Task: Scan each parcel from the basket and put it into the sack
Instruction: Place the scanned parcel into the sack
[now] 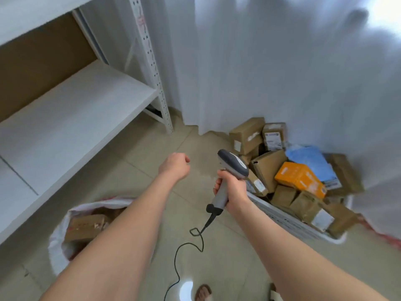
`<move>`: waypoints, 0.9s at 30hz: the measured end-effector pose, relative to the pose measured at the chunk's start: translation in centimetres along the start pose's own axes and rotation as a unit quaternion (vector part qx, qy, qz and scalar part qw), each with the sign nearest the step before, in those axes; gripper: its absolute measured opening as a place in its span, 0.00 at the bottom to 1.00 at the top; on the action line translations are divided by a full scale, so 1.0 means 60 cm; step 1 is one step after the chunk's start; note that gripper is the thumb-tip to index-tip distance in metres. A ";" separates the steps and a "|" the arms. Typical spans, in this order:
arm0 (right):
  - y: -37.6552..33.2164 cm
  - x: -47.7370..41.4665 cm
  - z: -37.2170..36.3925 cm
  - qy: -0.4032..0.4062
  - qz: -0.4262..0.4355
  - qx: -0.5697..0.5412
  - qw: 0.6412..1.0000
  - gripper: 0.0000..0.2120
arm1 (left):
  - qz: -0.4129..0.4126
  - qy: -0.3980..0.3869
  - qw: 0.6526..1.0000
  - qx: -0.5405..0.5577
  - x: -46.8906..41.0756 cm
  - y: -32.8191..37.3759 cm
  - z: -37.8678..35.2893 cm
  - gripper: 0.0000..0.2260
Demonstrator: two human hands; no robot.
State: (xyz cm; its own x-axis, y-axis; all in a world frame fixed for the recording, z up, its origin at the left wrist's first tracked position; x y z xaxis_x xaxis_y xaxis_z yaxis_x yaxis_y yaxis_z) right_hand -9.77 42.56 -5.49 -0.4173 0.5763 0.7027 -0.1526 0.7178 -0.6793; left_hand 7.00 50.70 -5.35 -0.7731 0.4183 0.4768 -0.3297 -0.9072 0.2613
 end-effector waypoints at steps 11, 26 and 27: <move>-0.140 -0.062 0.303 0.072 0.020 -0.059 0.995 0.05 | -0.074 -0.054 0.996 -0.013 0.046 0.354 -0.143 0.16; -0.297 -0.239 0.667 0.136 -0.046 -0.100 0.985 0.07 | -0.044 -0.135 0.989 -0.025 0.026 0.701 -0.388 0.23; -0.301 -0.255 0.678 0.136 -0.051 -0.098 0.985 0.08 | -0.039 -0.140 0.989 -0.024 0.018 0.707 -0.400 0.23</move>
State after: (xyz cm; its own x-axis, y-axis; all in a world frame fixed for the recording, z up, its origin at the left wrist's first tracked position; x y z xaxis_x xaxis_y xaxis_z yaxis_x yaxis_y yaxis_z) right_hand -37.09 4.91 -12.59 -0.1491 0.5615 0.8139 0.0050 0.8235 -0.5672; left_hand -20.85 11.58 -13.91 -0.5662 0.4764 0.6727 -0.4132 -0.8702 0.2684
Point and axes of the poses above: each hand's wrist, its own x-axis away from the middle knuckle, its own z-axis out of the back of the hand, y = z × x, the point moved 5 cm from there along -x, towards the middle knuckle, and after that the axes turned 5 degrees about z, right-handed, at the moved point
